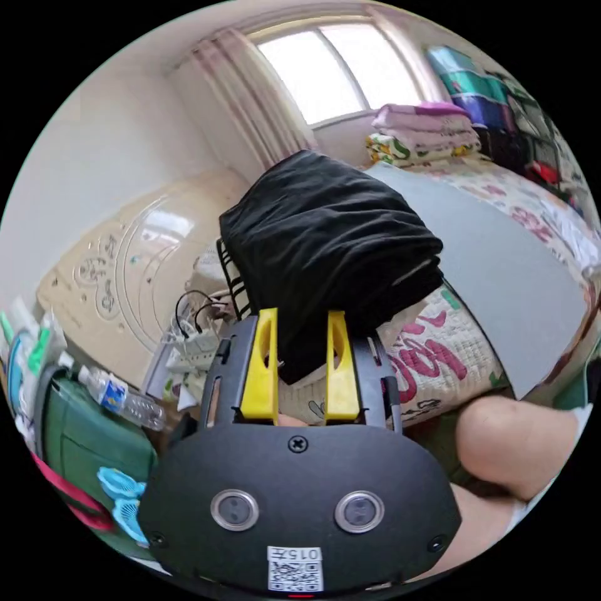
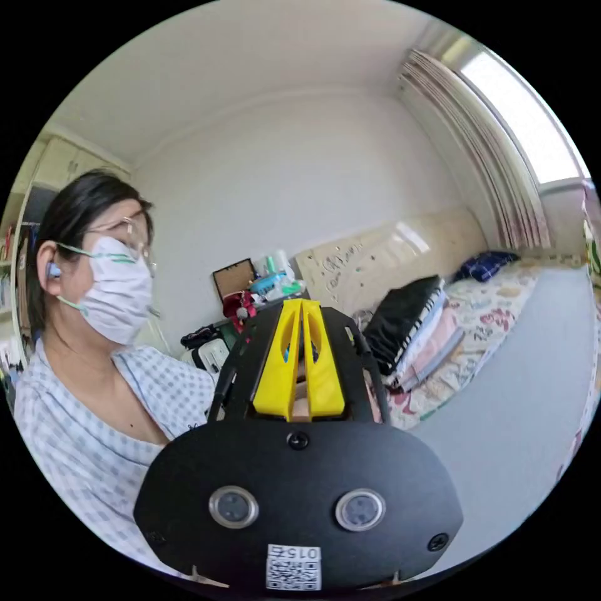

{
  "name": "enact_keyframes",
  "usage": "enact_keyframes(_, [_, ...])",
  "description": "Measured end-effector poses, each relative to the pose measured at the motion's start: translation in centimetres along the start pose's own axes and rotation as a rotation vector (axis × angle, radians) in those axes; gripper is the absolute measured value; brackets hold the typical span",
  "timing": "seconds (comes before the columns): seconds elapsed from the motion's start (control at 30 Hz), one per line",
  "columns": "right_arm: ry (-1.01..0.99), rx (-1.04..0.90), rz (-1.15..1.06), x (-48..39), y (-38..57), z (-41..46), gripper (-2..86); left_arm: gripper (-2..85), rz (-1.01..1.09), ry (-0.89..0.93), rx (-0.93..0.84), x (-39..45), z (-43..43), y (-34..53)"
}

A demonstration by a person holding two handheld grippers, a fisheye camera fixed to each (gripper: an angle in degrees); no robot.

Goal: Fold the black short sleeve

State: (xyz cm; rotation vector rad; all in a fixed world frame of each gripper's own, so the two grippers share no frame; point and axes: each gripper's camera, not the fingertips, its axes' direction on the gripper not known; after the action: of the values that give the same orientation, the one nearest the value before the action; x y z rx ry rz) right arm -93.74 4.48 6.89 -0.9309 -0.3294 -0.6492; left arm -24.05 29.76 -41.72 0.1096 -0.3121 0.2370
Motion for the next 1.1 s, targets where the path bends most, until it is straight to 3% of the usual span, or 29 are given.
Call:
enact_keyframes(0.17, [0.049,-0.036,0.1,3.0,3.4,1.7,-0.4,2.3,-0.051,0.074,0.019,-2.4,-1.8,-0.1])
enact_keyframes(0.47, [0.185,-0.101,0.172,4.6,6.1,8.8,3.9,0.2,-0.211,0.274,0.299,-7.8,-11.4,-3.7])
enact_keyframes(0.63, [-0.026,-0.054,0.293,5.2,6.5,14.0,10.5,0.1,-0.143,0.41,0.401,-7.0,-15.9,-6.7])
enact_keyframes(0.8, [0.087,0.091,0.118,0.7,3.6,12.3,14.4,0.0,-0.069,0.604,0.441,-4.9,-17.5,-7.8])
enact_keyframes(0.93, [0.1,0.159,0.014,-1.8,4.0,8.6,11.4,-0.1,-0.116,0.775,0.449,-4.0,-15.8,-7.4])
enact_keyframes(1.0, [0.212,0.131,-0.053,-3.5,4.5,7.4,8.2,-0.1,-0.158,0.893,0.46,-3.5,-14.2,-7.3])
enact_keyframes(1.1, [0.212,0.113,-0.053,-4.2,5.5,6.3,6.5,0.0,-0.189,1.021,0.466,-2.9,-12.3,-8.0])
